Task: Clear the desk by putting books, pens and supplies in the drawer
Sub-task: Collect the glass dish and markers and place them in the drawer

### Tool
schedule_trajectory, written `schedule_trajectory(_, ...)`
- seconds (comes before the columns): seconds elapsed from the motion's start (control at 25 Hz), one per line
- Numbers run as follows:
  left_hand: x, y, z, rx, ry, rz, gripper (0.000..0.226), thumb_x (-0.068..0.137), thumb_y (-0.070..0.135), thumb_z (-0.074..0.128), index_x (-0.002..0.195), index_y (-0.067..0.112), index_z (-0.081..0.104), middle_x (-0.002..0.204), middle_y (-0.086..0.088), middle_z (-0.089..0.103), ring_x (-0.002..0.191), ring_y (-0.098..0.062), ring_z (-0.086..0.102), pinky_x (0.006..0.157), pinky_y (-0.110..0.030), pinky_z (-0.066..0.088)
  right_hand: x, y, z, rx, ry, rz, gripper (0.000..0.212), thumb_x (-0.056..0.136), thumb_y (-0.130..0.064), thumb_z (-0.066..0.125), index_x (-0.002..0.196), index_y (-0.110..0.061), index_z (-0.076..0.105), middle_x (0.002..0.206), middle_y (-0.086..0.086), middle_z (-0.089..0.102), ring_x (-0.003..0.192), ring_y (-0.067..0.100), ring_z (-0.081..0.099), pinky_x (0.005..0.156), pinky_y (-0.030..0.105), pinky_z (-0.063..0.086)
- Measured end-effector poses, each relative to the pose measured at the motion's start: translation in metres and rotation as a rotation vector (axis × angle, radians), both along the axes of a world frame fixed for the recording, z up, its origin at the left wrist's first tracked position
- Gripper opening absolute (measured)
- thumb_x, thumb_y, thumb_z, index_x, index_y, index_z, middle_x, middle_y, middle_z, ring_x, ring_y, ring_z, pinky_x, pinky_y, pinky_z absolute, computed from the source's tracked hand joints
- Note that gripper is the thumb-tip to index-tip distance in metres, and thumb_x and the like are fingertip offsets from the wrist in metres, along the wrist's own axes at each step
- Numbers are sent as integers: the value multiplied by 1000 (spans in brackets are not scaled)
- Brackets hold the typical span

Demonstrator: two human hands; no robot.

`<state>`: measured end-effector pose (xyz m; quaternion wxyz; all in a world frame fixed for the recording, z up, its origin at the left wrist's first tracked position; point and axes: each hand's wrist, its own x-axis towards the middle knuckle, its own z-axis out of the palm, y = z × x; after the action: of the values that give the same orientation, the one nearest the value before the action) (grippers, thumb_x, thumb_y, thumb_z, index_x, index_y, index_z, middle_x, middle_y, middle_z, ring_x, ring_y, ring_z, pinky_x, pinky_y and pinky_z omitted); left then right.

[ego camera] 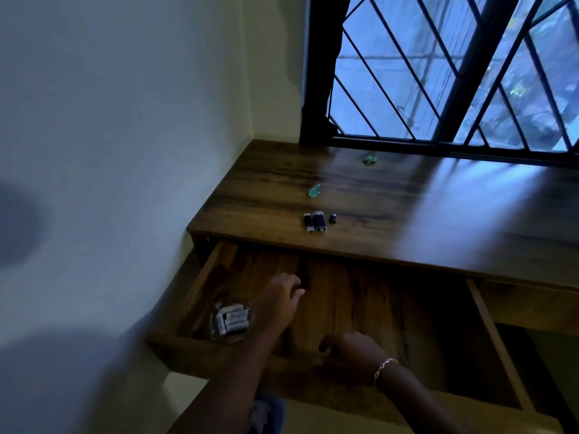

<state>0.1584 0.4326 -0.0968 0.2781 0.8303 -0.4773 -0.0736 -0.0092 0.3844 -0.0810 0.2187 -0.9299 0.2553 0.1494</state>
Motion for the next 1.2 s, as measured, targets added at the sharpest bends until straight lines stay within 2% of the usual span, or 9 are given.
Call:
schedule_trajectory(0.12, 34, -31, 19, -56, -26, -56, 35, 91, 22, 56, 126, 16, 52, 127, -2, 54, 116, -11, 51, 88, -16, 39, 31, -37, 8, 18, -80, -131, 32, 92, -26, 51, 124, -19, 53, 122, 3, 61, 108, 15, 59, 91, 29, 50)
schedule_trajectory(0.24, 58, -57, 32, -13, -48, -138, 43, 89, 23, 60, 130, 14, 49, 133, -4, 51, 122, -15, 48, 96, -24, 41, 59, -81, 23, -96, -175, -213, 26, 92, -19, 50, 117, -17, 57, 114, 5, 63, 101, 17, 61, 85, 26, 50)
schedule_trajectory(0.32, 74, -75, 36, 33, -35, -191, 50, 87, 23, 62, 133, 12, 46, 137, -5, 47, 125, -17, 46, 101, -29, 41, 77, -113, 32, -173, -246, -227, 25, 92, -18, 51, 115, -15, 60, 115, 8, 63, 102, 21, 61, 85, 29, 48)
schedule_trajectory(0.44, 87, -101, 39, 93, -12, -226, 58, 86, 22, 64, 137, 10, 40, 143, -6, 41, 129, -20, 42, 104, -33, 39, 104, -155, 38, -184, -293, -190, 30, 87, -11, 58, 117, -12, 61, 123, 12, 59, 108, 25, 58, 90, 34, 48)
schedule_trajectory(0.52, 96, -117, 39, 117, 0, -241, 62, 86, 19, 65, 140, 10, 36, 147, -6, 37, 131, -21, 40, 106, -33, 38, 120, -175, 42, -217, -317, -159, 41, 82, -8, 63, 123, -13, 57, 131, 11, 54, 115, 26, 54, 94, 35, 45)
schedule_trajectory(0.68, 105, -143, 35, 191, 25, -268, 72, 84, 18, 67, 144, 9, 29, 153, -8, 26, 139, -23, 29, 111, -32, 28, 145, -205, 50, -231, -217, -57, 58, 80, -14, 67, 134, -15, 44, 137, 10, 49, 115, 26, 54, 92, 33, 45)
schedule_trajectory(0.8, 114, -159, 29, 247, 11, -297, 72, 84, 20, 66, 144, 8, 29, 153, -9, 27, 139, -23, 29, 111, -32, 28, 156, -221, 45, -178, -137, -1, 68, 77, -17, 71, 137, -13, 39, 137, 11, 47, 117, 29, 53, 93, 35, 44)
schedule_trajectory(1.0, 123, -169, 28, 197, -22, -329, 61, 82, 17, 67, 137, 7, 41, 143, -10, 42, 128, -24, 44, 103, -32, 38, 160, -230, 36, -136, -191, 3, 76, 69, -22, 78, 135, -14, 42, 132, 13, 51, 116, 30, 53, 97, 39, 45)
schedule_trajectory(1.2, 125, -150, 42, 147, -11, -387, 65, 81, 24, 70, 137, 10, 41, 140, -6, 44, 126, -20, 45, 98, -26, 36, 151, -212, 51, -181, -279, 0, 76, 71, -30, 76, 135, -13, 39, 134, 10, 47, 111, 28, 54, 82, 33, 48)
